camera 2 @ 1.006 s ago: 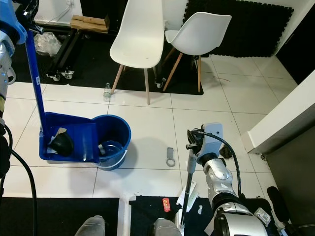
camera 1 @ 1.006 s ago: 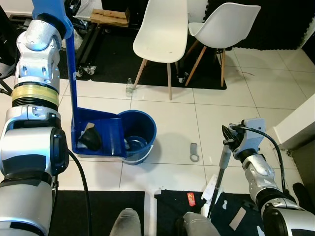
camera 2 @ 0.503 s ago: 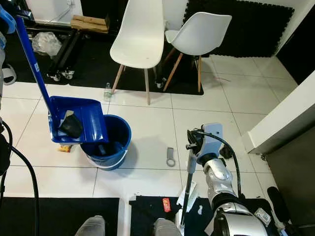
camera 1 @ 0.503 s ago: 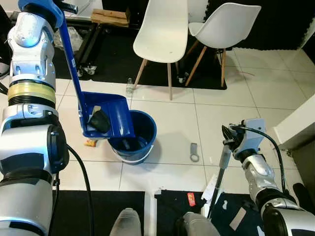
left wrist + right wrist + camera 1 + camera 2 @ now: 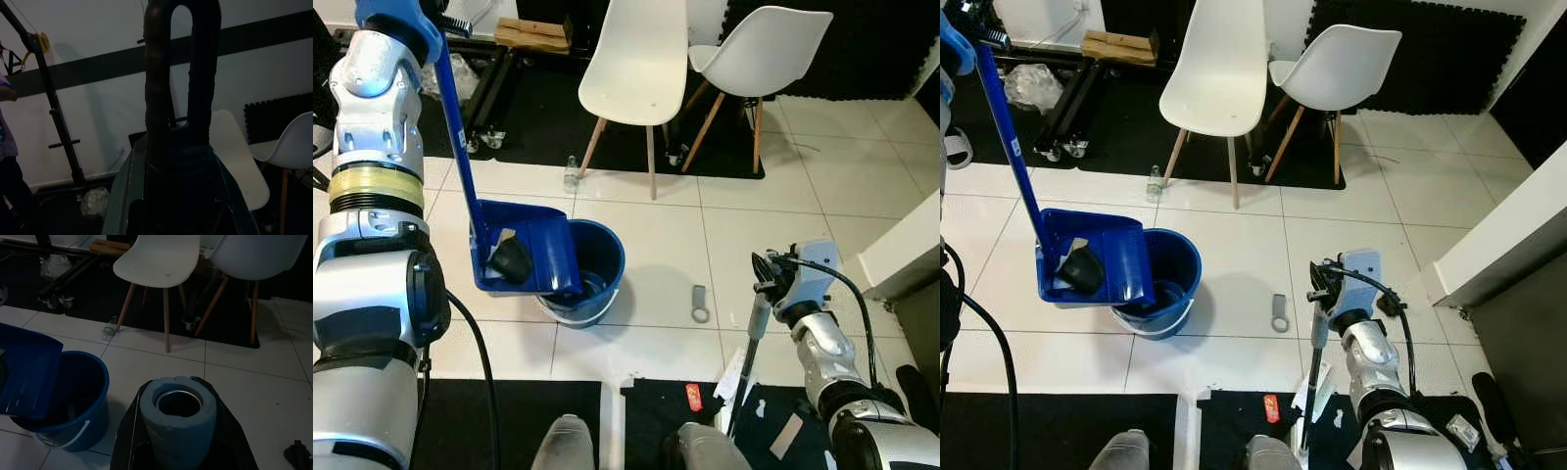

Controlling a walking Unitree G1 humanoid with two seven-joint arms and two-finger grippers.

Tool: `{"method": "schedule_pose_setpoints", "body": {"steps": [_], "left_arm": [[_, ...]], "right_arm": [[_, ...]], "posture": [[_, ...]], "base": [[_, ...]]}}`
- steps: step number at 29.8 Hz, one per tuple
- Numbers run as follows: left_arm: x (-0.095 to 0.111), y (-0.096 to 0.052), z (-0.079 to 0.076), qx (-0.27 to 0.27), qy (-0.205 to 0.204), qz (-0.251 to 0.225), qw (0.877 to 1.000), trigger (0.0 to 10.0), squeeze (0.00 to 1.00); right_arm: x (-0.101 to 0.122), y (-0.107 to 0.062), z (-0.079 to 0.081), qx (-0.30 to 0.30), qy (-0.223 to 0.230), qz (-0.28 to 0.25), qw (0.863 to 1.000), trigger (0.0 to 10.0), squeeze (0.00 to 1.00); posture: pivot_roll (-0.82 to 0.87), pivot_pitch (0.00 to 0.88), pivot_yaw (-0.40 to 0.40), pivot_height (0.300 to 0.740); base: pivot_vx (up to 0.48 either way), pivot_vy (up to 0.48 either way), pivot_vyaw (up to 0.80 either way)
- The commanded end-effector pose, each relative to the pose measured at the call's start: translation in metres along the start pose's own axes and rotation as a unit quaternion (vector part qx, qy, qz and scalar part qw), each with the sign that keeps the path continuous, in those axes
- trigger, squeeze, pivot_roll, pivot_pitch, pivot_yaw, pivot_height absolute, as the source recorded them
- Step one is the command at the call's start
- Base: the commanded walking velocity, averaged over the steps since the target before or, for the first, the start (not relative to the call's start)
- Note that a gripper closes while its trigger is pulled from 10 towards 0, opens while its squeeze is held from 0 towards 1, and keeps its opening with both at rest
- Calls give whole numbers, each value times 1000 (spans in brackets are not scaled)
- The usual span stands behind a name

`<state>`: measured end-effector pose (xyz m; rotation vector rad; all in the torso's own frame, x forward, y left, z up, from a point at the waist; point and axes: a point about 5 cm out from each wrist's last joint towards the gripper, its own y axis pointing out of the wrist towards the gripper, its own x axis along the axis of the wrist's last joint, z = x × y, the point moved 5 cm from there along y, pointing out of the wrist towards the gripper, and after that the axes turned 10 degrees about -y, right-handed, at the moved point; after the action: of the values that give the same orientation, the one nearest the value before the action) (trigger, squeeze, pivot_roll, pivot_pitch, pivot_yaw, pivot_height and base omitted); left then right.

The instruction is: Sweep floor

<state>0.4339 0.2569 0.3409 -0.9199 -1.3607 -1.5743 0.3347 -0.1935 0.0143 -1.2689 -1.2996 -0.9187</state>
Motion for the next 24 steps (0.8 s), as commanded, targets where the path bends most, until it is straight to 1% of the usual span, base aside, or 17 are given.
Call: {"method": "schedule_pose_setpoints", "body": {"steps": [1,4,5,7,10,12,17,24], "left_arm": [[15,-1,8,7,19,-21,1000,10000,0],[14,-5,18,18,36,-15,999,10000,0],[14,-5,18,18,36,-15,999,10000,0],[17,-8,28,31,53,-13,998,10000,0],[22,-11,42,49,69,-14,996,10000,0],[22,-12,45,51,73,-14,996,10000,0],[22,-13,47,50,79,-12,996,10000,0],[27,-10,43,46,71,-23,996,10000,0]], "right_arm": [[-21,-11,2,-2,12,39,999,10000,0],[-21,-11,1,-3,13,39,999,10000,0],[-21,-11,1,-3,13,39,999,10000,0],[-21,-11,1,-3,13,40,999,10000,0],[-21,-11,1,-2,13,40,999,10000,0],[-21,-11,2,-1,13,41,999,10000,0],[-22,-11,3,1,12,42,999,10000,0],[-23,-13,-1,-2,10,42,999,10000,0]], "posture": [[192,0,-98,740],[195,0,-102,740],[195,0,-102,740],[197,0,-105,740],[200,5,-112,740],[199,6,-112,740],[194,12,-114,740],[185,17,-114,740]], "base": [[0,0,0],[0,0,0],[0,0,0],[0,0,0],[0,0,0],[0,0,0],[0,0,0],[0,0,0]]}}
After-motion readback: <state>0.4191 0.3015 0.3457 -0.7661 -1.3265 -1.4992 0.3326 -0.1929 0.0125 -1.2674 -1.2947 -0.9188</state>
